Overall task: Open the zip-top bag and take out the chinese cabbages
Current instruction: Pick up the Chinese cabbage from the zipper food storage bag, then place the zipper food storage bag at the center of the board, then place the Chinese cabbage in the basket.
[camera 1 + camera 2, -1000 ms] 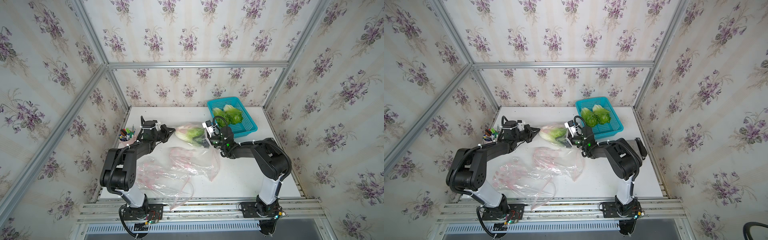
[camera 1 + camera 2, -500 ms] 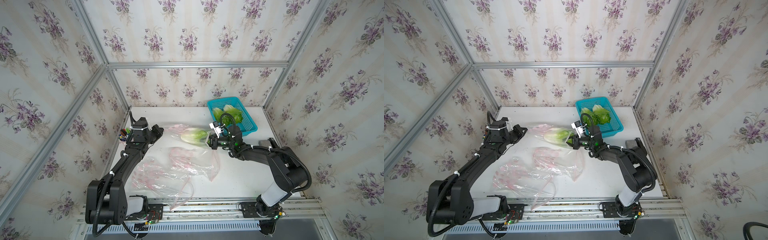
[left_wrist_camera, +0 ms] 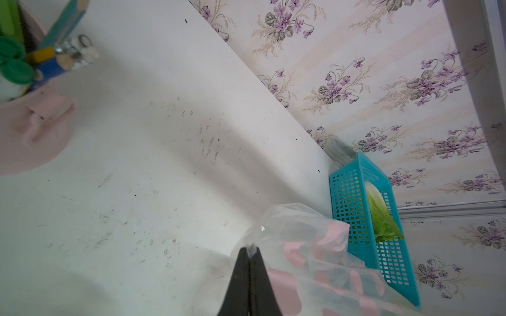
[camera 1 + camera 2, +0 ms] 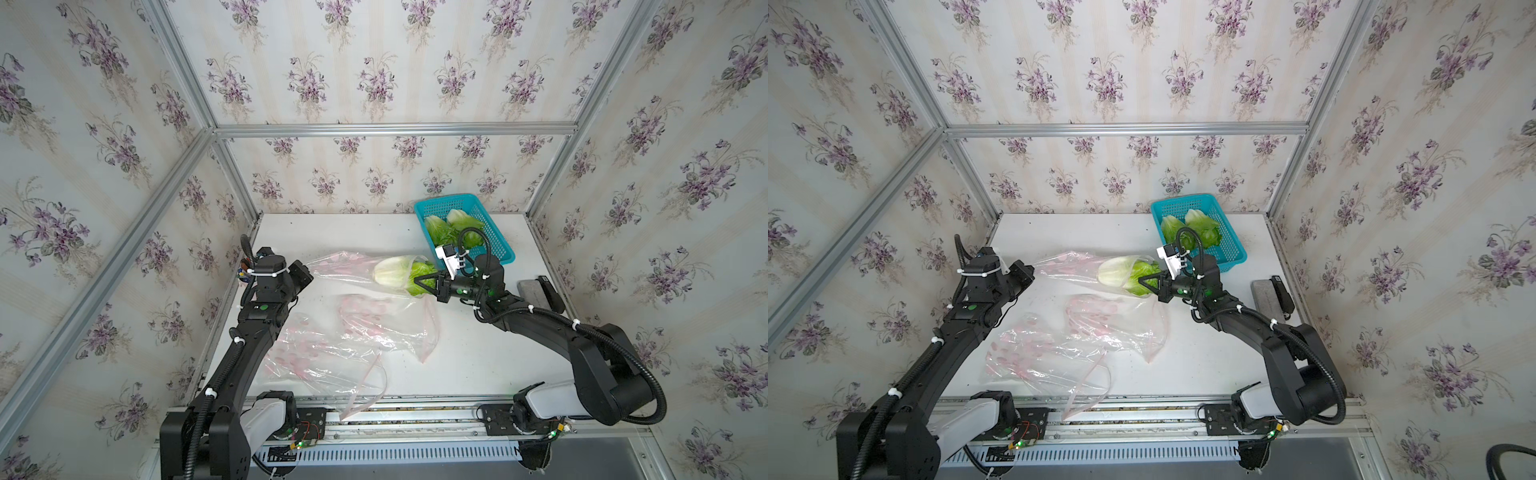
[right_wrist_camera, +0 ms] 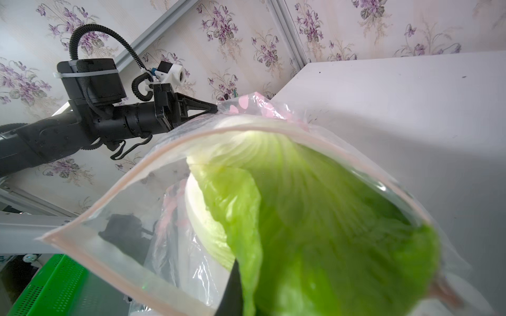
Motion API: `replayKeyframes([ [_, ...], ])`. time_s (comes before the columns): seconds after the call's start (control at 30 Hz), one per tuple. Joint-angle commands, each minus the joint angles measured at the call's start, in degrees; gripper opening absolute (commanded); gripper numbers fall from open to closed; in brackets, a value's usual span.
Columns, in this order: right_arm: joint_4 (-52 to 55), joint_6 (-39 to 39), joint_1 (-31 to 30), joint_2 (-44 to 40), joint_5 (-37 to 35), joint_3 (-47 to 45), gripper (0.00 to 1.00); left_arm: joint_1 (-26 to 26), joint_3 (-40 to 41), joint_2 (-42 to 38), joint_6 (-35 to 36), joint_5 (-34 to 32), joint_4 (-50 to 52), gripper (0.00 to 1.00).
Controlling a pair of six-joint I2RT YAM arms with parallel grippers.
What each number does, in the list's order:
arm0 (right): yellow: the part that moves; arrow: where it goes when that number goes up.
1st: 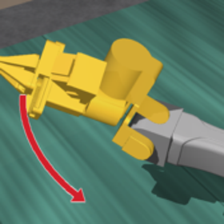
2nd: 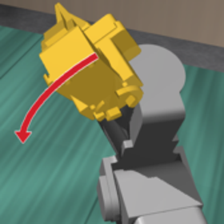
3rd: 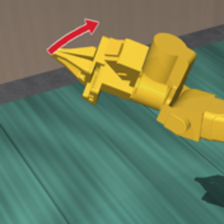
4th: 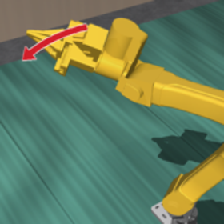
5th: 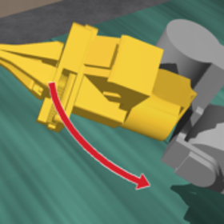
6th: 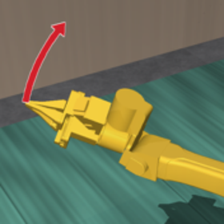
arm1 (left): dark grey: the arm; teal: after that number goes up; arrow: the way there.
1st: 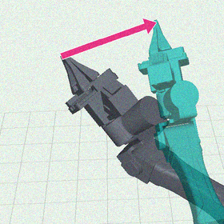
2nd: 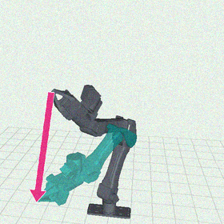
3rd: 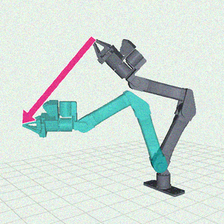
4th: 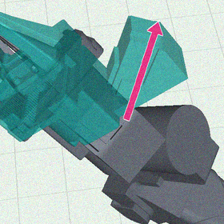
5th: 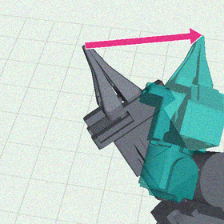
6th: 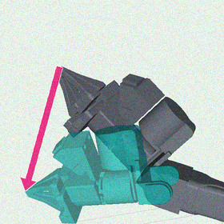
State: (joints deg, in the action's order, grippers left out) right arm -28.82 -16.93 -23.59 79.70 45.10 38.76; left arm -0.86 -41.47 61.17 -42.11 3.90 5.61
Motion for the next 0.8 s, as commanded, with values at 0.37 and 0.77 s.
replayKeyframes([
  [0.37, 4.0, 2.7, 2.9, -11.1, -13.4, -5.1, 0.00, -3.1, 2.9, -3.9, 1.3, -14.6, 3.8, 0.00],
  [0.77, 15.2, 13.6, 3.4, -17.9, -28.7, 0.6, 0.00, -3.7, 3.1, -4.9, 2.8, -15.6, 5.7, 0.00],
])
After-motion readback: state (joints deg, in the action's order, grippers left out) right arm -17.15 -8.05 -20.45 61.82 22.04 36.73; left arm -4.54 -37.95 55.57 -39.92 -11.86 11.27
